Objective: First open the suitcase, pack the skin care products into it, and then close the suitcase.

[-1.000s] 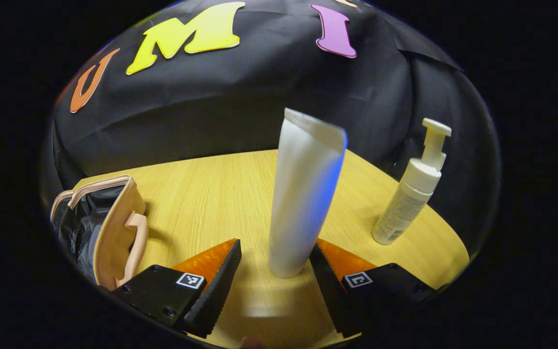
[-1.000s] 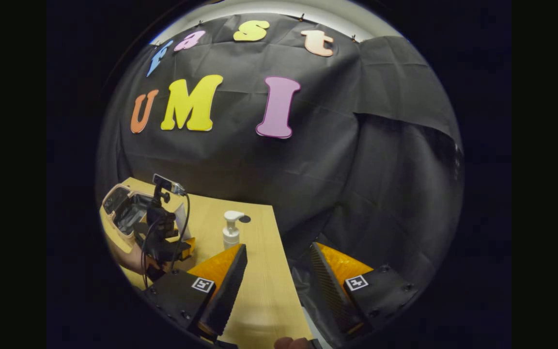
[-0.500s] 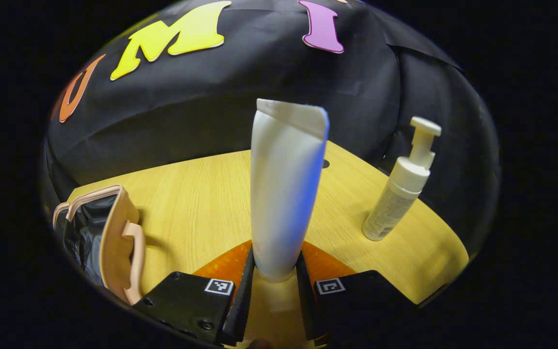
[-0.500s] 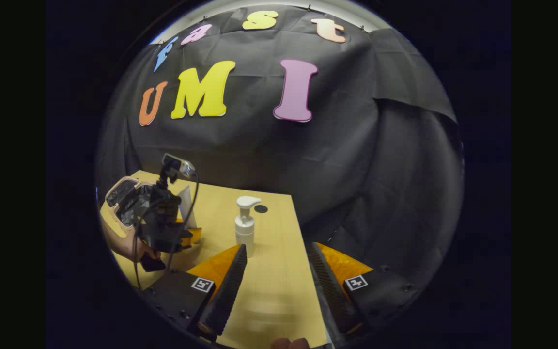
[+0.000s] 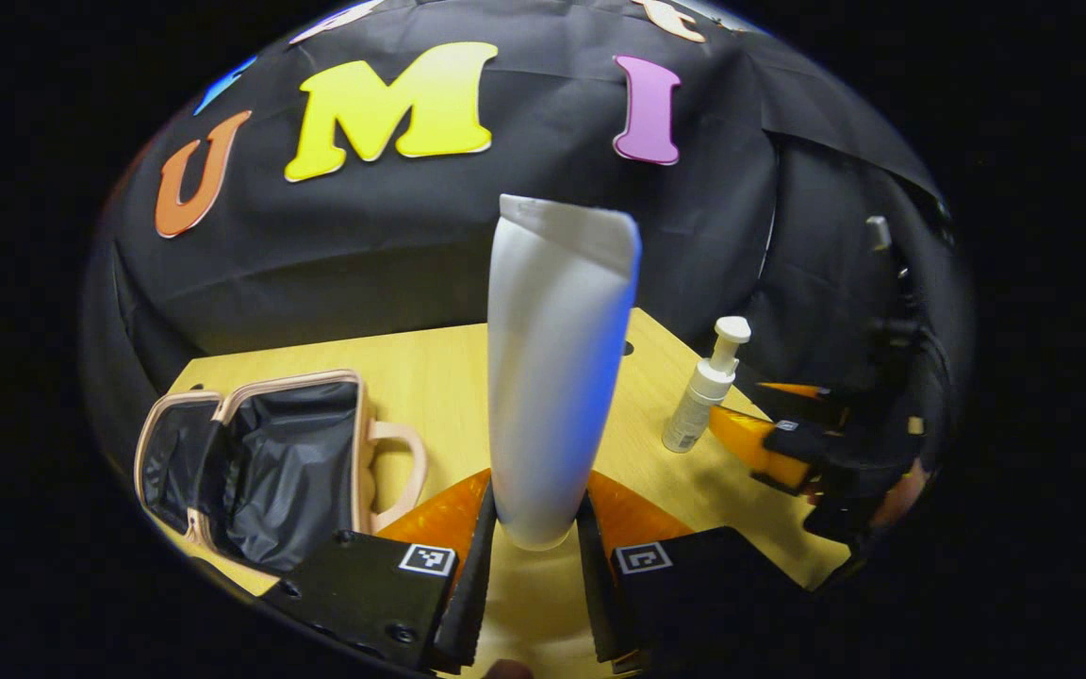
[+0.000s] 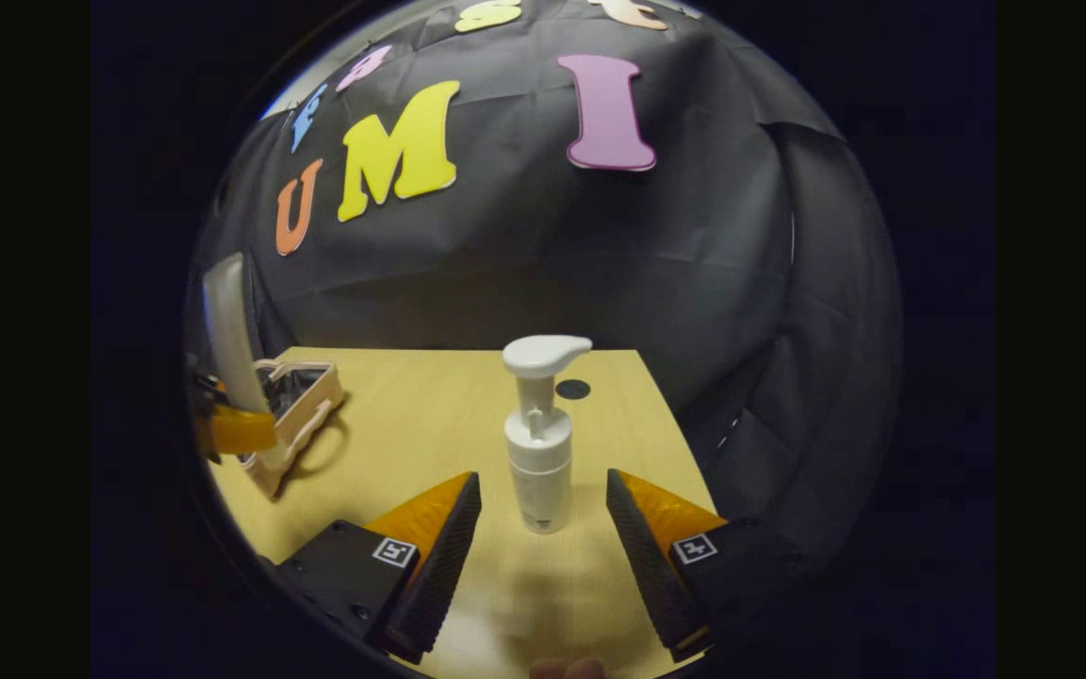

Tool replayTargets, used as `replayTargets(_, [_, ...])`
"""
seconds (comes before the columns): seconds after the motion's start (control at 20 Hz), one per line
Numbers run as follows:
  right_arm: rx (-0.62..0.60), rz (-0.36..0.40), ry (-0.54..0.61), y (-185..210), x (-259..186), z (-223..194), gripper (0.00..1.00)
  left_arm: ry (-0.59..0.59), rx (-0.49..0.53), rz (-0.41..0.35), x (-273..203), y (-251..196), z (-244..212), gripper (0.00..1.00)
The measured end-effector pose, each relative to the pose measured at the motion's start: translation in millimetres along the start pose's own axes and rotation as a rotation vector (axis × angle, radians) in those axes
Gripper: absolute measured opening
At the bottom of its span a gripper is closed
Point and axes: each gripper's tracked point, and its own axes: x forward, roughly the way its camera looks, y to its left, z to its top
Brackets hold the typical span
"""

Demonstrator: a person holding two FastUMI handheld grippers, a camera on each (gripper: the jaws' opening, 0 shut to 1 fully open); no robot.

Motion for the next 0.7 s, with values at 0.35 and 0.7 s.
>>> replayTargets(0.35, [-0.036, -0.004, 0.039, 0, 55, -21, 0.75, -0.012, -0.084, 0.176, -56, 81, 3, 0.47])
replayTargets(0.7, [-0.085, -0.044, 0.062, -3, 62, -21, 0.51, -0.019, -0.155, 0.252, -88, 156, -4, 0.47])
